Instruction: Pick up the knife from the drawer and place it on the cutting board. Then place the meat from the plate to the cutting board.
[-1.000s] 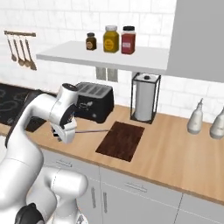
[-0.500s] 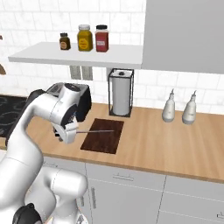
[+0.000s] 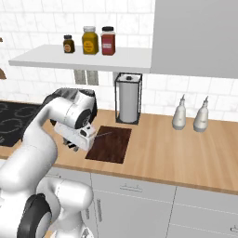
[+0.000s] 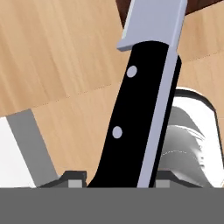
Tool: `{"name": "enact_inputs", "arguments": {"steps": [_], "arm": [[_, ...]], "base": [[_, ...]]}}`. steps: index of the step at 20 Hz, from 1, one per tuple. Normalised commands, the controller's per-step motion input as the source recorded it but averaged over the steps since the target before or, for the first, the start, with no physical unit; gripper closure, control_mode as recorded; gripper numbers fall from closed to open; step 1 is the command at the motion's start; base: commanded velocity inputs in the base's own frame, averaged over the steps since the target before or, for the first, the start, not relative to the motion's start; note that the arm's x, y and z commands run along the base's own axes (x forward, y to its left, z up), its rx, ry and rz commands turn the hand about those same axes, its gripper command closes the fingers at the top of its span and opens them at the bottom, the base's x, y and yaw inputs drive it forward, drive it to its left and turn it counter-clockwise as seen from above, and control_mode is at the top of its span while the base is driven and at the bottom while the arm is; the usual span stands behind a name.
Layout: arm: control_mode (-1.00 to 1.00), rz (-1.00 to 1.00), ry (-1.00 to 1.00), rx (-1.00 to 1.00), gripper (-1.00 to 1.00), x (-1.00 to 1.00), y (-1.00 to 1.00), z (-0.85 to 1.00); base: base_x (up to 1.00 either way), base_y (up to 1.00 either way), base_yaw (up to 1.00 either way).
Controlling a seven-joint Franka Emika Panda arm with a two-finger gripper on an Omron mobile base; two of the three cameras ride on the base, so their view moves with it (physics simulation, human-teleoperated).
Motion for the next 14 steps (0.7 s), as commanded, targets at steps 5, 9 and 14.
{"name": "enact_inputs", "arguments": {"steps": [5, 9, 14], "arm": [[-1.0, 0.31, -0.02, 0.01, 1.0, 0.37, -0.43, -0.15], [-1.0, 0.13, -0.04, 0.03, 1.0, 0.33, -0.45, -0.06], [-1.0, 0.0, 0.0, 0.0, 1.0, 0.2, -0.14, -0.27]], "base": [[0.0, 0.0, 0.0], [0.0, 0.0, 0.0], [0.0, 0.0, 0.0]]}}
